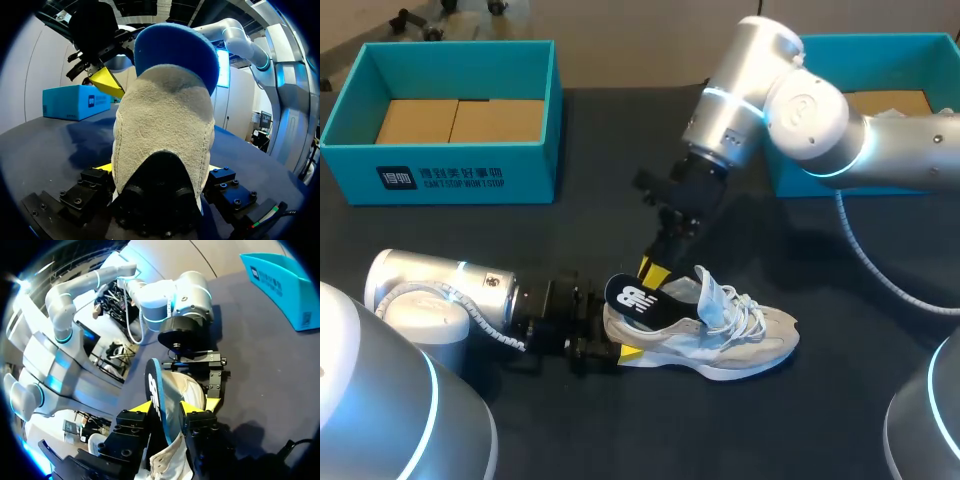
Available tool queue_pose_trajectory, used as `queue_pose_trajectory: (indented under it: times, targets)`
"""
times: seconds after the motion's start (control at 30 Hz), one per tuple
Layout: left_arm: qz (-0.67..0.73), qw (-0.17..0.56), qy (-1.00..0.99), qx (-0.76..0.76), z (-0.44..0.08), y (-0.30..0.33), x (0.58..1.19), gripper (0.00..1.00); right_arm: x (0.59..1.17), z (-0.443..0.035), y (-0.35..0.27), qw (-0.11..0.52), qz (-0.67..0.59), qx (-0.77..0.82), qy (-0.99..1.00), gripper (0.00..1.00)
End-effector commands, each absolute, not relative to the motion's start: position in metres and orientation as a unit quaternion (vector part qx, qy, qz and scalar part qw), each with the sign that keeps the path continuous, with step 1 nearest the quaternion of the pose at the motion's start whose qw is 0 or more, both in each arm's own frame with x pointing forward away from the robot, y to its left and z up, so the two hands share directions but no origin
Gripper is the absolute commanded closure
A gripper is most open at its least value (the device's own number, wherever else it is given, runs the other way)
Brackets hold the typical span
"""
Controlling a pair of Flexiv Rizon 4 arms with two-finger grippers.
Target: Take the shoe out of the shoebox, open the shoe tongue, remove and reinsert the insole, then place the shoe into the shoebox
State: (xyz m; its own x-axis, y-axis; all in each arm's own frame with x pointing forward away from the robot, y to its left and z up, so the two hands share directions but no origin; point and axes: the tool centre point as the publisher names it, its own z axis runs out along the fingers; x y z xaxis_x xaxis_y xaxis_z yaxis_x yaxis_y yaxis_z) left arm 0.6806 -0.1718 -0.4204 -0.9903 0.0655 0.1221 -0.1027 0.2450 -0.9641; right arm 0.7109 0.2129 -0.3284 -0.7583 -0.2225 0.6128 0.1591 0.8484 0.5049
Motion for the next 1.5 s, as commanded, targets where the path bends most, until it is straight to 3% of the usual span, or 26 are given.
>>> queue_pose_trajectory:
  times: [0.03,1.17,1.3,1.33,1.5]
  targets:
    - [0.613,0.069,-0.787,0.012,-0.422,-0.172,0.681,1.00,0.711,-0.331,0.217,0.353,-0.273,0.019,-0.895,0.69]
    - [0.613,0.069,-0.787,0.012,-0.422,-0.172,0.681,1.00,0.695,-0.335,0.221,0.381,-0.273,0.032,-0.883,0.79]
    - [0.613,0.069,-0.787,0.012,-0.422,-0.172,0.681,1.00,0.696,-0.336,0.221,0.383,-0.273,0.031,-0.882,0.87]
    - [0.613,0.069,-0.787,0.012,-0.422,-0.172,0.681,1.00,0.695,-0.336,0.221,0.383,-0.274,0.031,-0.882,1.00]
    - [0.613,0.069,-0.787,0.012,-0.422,-0.172,0.681,1.00,0.695,-0.334,0.221,0.378,-0.277,0.031,-0.883,1.00]
